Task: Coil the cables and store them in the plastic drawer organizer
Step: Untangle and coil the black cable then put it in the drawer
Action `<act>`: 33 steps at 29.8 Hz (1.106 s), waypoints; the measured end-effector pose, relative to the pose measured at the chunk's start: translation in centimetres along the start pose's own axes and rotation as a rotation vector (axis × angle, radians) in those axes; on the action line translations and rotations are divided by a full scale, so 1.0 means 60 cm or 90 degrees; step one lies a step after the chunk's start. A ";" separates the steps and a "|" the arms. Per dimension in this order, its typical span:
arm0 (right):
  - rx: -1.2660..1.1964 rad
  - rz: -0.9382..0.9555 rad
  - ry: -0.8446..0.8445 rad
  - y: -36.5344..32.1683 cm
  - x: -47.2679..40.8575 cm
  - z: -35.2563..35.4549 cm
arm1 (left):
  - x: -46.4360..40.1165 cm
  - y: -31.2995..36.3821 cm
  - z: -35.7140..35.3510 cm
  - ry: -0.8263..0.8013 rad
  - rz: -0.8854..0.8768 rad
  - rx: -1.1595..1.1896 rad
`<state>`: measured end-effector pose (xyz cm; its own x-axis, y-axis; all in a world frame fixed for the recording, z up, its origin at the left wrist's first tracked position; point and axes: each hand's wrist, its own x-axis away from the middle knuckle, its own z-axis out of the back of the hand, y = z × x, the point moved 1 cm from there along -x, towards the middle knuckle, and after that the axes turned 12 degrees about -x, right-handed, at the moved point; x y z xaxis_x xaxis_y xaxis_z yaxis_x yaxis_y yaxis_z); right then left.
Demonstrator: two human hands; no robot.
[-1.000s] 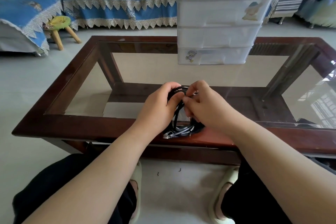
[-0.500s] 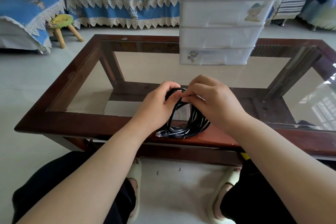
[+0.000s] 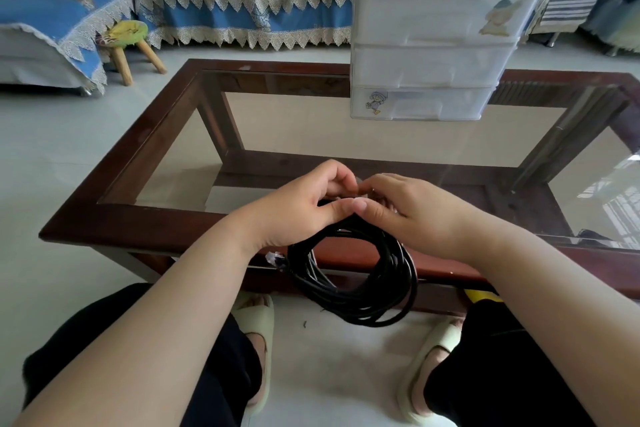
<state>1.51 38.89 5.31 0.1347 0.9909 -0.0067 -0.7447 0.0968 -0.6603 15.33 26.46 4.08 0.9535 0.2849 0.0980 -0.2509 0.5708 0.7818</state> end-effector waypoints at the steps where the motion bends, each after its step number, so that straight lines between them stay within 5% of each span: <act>1: 0.024 0.002 -0.008 -0.001 0.002 -0.001 | 0.000 -0.001 0.001 -0.014 0.008 -0.019; 12: -0.108 0.019 -0.057 0.017 0.004 -0.015 | -0.003 -0.003 -0.003 -0.118 0.063 -0.136; 15: -0.129 0.096 0.044 0.020 0.007 -0.022 | 0.000 0.000 0.003 -0.113 0.058 -0.082; 19: 0.094 0.288 0.189 0.030 0.007 -0.034 | 0.003 0.006 0.011 -0.107 0.046 -0.009; 23: 0.154 0.351 0.248 0.036 0.011 -0.032 | 0.002 0.012 0.014 -0.136 0.046 0.070; 33: 0.052 0.344 0.160 0.019 0.009 -0.034 | 0.011 0.017 0.018 -0.179 0.035 0.080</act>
<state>2.08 39.37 3.02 -0.1347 0.8499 -0.5094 -0.7973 -0.3982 -0.4536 15.90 26.40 5.61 0.9522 0.0783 0.2951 -0.2974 0.4563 0.8387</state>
